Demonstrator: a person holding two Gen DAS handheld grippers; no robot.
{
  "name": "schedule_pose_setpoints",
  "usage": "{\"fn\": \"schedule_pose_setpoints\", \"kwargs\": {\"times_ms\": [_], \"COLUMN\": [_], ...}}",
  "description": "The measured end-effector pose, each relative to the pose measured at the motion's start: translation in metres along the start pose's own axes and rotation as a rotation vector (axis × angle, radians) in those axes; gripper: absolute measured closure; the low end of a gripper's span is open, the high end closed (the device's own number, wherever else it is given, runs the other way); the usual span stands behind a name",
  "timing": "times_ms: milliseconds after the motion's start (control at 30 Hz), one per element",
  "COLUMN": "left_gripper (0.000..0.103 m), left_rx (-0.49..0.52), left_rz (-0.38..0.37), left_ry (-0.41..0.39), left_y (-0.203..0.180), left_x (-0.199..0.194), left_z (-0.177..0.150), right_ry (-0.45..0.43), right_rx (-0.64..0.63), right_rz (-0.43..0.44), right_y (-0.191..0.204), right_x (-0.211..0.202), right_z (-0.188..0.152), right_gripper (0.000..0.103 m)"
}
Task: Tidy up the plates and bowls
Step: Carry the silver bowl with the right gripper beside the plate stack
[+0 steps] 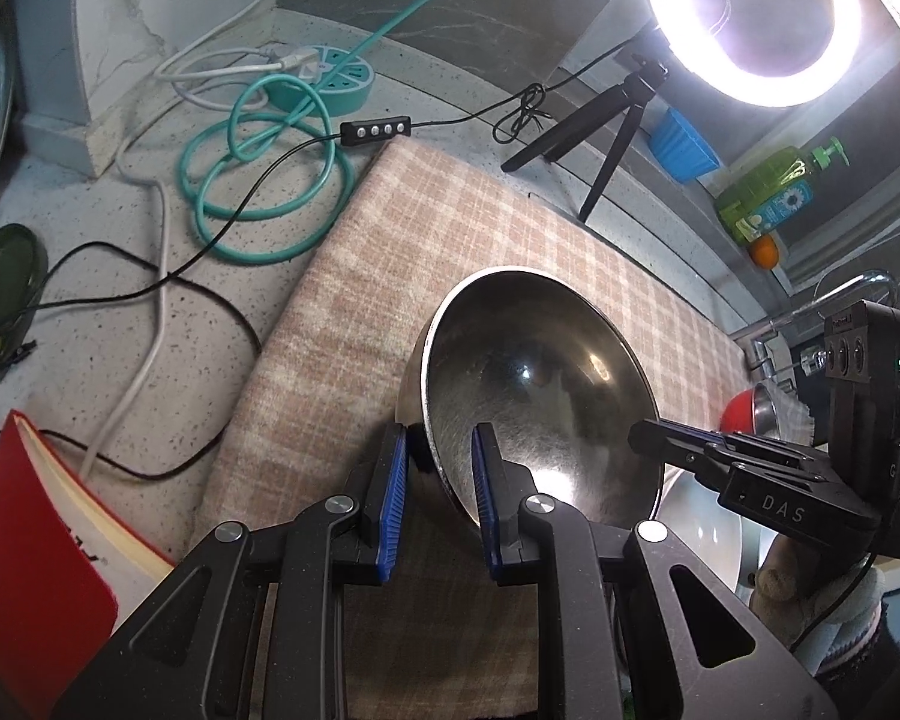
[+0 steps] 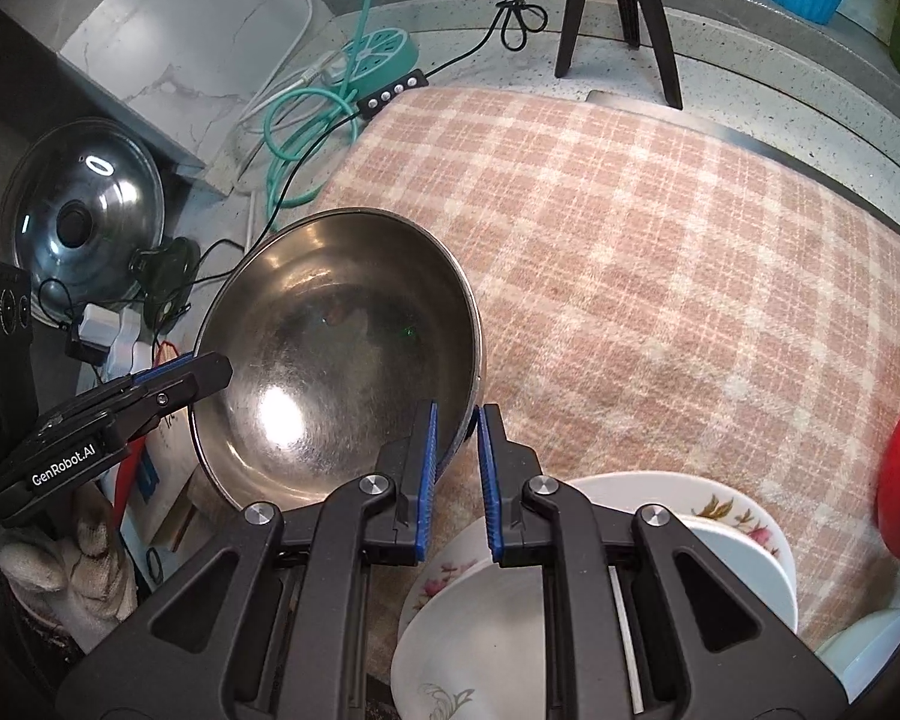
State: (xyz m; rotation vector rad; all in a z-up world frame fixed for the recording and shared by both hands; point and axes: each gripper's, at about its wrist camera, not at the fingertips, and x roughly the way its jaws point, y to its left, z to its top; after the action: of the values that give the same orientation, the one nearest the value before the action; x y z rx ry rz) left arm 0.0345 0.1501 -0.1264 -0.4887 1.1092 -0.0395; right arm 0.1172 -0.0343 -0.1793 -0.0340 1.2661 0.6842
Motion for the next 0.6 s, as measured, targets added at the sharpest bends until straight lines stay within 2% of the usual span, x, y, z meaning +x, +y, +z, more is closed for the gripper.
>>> {"fn": "schedule_pose_setpoints", "kwargs": {"times_ms": [300, 600], "left_gripper": [0.085, 0.085], "left_rx": [-0.018, 0.013], "left_rz": [0.009, 0.029], "left_ry": [0.011, 0.022], "left_y": [0.008, 0.005], "left_x": [-0.005, -0.006], "left_z": [-0.015, -0.022], "right_ry": [0.013, -0.013], "right_rx": [-0.025, -0.022], "right_rz": [0.014, 0.021], "right_y": [0.009, 0.008], "right_x": [0.002, -0.006], "right_z": [-0.015, -0.024], "right_gripper": [0.089, 0.089]}}
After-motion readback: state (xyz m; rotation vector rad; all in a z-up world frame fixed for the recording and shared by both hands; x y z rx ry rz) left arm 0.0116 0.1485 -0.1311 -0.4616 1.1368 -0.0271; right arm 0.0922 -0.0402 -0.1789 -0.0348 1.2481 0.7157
